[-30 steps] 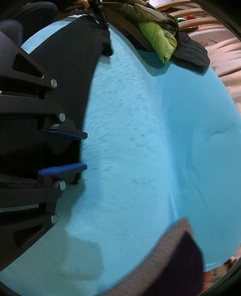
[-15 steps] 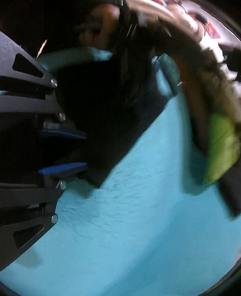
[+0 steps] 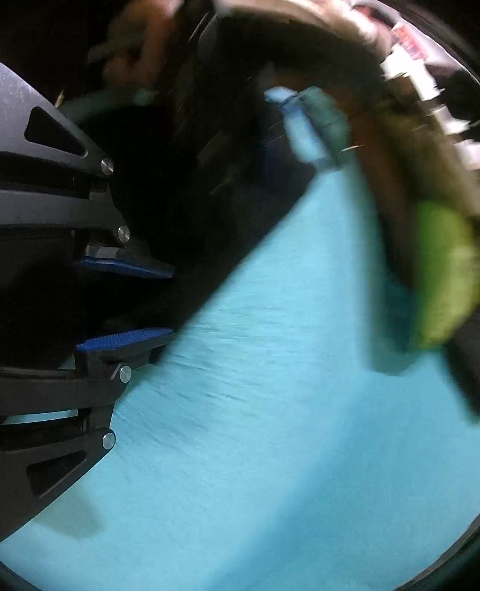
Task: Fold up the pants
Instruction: 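Move both open grippers over the folded pants edge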
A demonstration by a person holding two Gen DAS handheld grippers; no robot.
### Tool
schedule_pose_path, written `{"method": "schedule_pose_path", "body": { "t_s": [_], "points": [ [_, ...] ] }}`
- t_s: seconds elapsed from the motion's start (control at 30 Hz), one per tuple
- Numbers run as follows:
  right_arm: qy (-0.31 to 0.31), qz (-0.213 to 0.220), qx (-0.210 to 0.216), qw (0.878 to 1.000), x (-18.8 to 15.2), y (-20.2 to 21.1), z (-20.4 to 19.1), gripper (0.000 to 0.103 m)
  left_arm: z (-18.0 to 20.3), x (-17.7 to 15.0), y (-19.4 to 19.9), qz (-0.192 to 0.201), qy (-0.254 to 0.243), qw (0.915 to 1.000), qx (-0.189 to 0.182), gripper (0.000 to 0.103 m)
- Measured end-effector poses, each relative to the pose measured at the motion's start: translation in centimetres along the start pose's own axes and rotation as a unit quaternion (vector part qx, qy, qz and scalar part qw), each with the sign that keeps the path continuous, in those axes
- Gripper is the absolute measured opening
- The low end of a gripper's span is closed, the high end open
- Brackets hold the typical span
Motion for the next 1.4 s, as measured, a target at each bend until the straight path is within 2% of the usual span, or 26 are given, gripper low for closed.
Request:
{"method": "schedule_pose_path", "body": {
  "t_s": [0.1,0.2,0.27,0.37,0.43,0.53,0.6,0.67,0.7,0.73,0.77,0.87,0.93,0.97,1.0,1.07,1.1,1.13,1.2,1.27,1.37,1.4],
  "points": [
    [-0.018,-0.001,0.007,1.0,-0.1,0.2,0.3,0.029,0.4,-0.1,0.0,0.003,-0.005,1.0,-0.004,0.089],
    [-0.009,-0.01,-0.017,1.0,0.5,1.4,-0.2,0.029,0.5,-0.1,0.0,0.007,-0.004,1.0,-0.003,0.089],
    [-0.006,0.013,-0.025,1.0,0.5,4.0,-0.5,0.029,0.3,0.0,0.1,0.007,0.006,0.9999,-0.011,0.089],
    [-0.01,0.025,-0.015,1.0,-0.9,7.7,-0.6,0.033,0.0,0.0,0.6,0.011,0.019,0.9995,-0.021,0.089],
    [-0.017,0.007,0.009,1.0,-2.7,9.1,-0.5,0.034,0.2,-0.1,1.3,0.017,0.014,0.9996,-0.019,0.089],
    [-0.034,-0.017,0.021,0.999,-5.6,9.4,0.1,0.034,1.9,-0.4,2.9,0.045,-0.026,0.9979,-0.038,0.088],
    [-0.056,-0.07,0.031,0.995,-8.1,7.1,1.0,0.035,4.0,-1.1,3.3,0.056,-0.079,0.9946,-0.038,0.088],
    [-0.061,-0.027,0.04,0.997,-8.5,7.5,1.2,0.04,5.1,-1.9,2.0,0.031,-0.117,0.9926,-0.011,0.088],
    [-0.073,-0.025,0.043,0.996,-8.5,7.5,1.4,0.041,5.4,-2.5,0.6,0.0,-0.133,0.9911,0.01,0.09],
    [-0.079,-0.024,0.044,0.996,-8.4,7.7,1.3,0.041,5.6,-3.0,-0.2,-0.007,-0.146,0.9889,0.024,0.091],
    [-0.082,-0.022,0.039,0.996,-8.3,8.2,1.3,0.041,5.9,-3.0,0.0,0.006,-0.156,0.9872,0.032,0.091],
    [-0.081,0.012,-0.016,0.997,-8.9,11.2,2.0,0.042,5.4,-2.9,0.0,0.003,-0.141,0.9897,0.022,0.091],
    [-0.103,0.039,-0.05,0.993,-10.0,13.4,3.4,0.056,5.4,-3.0,0.1,0.007,-0.142,0.9897,0.021,0.092],
    [-0.127,0.046,-0.08,0.988,-11.4,14.5,4.9,0.06,5.4,-3.0,0.0,0.009,-0.143,0.9895,0.022,0.092],
    [-0.15,0.03,-0.098,0.983,-12.8,14.7,6.4,0.069,5.5,-3.0,0.0,0.01,-0.144,0.9893,0.024,0.093],
    [-0.196,-0.036,-0.098,0.975,-16.1,13.7,9.1,0.07,5.6,-3.1,0.0,0.01,-0.144,0.9893,0.024,0.094],
    [-0.19,-0.001,-0.088,0.978,-16.5,14.8,9.1,0.066,5.5,-3.0,0.0,0.01,-0.142,0.9895,0.024,0.094],
    [-0.19,0.022,-0.086,0.978,-16.7,16.1,9.0,0.066,5.5,-2.9,0.0,0.01,-0.141,0.9897,0.022,0.094],
    [-0.21,0.054,-0.103,0.971,-17.5,18.9,9.4,0.066,5.5,-3.1,0.2,0.012,-0.143,0.9894,0.022,0.094],
    [-0.216,0.087,-0.097,0.968,-18.3,20.8,9.5,0.069,5.5,-3.2,0.2,0.013,-0.145,0.9891,0.022,0.094],
    [-0.188,0.057,-0.074,0.978,-18.9,19.8,7.6,0.068,5.6,-3.3,0.2,0.014,-0.144,0.9892,0.023,0.094],
    [-0.166,0.02,-0.092,0.982,-19.6,18.5,6.9,0.068,5.6,-3.2,0.2,0.014,-0.144,0.9891,0.023,0.094]
  ]
}}
Point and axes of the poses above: each gripper's, at about its wrist camera, not at the fingertips, and y roughly against the way its jaws point, z to its right, x to its top, the point moved 2 cm from there along -y, roughly the way its jaws point, and after that the axes turned 6 degrees about x, right-handed, at the moved point
